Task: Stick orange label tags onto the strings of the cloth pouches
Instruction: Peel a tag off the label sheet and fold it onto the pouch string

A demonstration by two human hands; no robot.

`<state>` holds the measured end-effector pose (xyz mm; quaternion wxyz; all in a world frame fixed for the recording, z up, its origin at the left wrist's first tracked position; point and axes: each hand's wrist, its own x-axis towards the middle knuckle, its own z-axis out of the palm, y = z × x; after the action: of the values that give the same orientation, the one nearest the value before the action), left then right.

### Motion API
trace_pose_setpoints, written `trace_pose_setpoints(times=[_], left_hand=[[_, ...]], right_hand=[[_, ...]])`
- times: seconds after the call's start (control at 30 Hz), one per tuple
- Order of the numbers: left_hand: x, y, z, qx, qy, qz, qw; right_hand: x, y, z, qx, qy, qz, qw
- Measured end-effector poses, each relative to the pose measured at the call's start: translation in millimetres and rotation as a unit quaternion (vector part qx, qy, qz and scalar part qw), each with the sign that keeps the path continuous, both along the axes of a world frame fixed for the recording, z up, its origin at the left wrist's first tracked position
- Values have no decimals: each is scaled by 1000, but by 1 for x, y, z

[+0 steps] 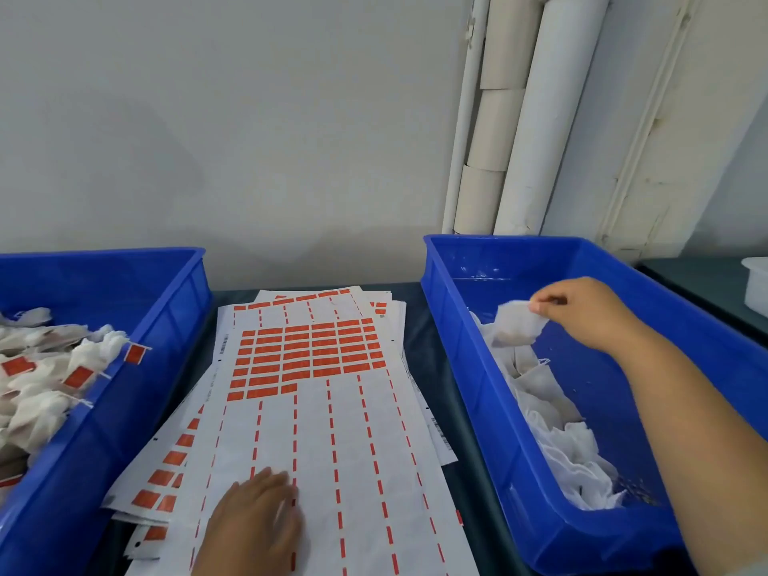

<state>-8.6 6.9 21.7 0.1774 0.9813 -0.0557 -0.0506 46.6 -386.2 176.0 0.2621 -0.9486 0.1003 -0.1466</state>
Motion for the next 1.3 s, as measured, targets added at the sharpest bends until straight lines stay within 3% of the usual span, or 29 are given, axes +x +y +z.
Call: trace_pose_setpoints(times=[0.07,0.17,0.3,0.43,0.53,0.67,0.83,0.97,1.13,1.3], left_hand=[[-4,5,9,-93,-25,72,993],[-2,1,27,-135,-62,131,980],[0,-23,76,-255,-183,49,948],[8,-49,127,-313,-203,-32,927],[19,-58,140,-362,-191,-36,912],[41,-55,128,-319,-198,-15,927],[71,-49,102,-229,-200,15,952],[88,-48,82,-197,-193,-1,961],[102,-46,63,-196,-190,-5,962],[106,-39,50,-191,-205,4,960]], right_hand=[[-3,19,18,-2,-46,13,999],[-7,54,44,29,-84,33,995],[-6,112,62,186,-61,33,980],[-8,169,52,342,13,78,936],[-6,200,33,390,19,67,918],[5,221,5,371,13,38,928],[21,228,-29,433,-12,27,901],[32,229,-57,405,-46,62,911],[39,227,-86,295,36,172,939],[51,222,-108,149,-2,157,976]])
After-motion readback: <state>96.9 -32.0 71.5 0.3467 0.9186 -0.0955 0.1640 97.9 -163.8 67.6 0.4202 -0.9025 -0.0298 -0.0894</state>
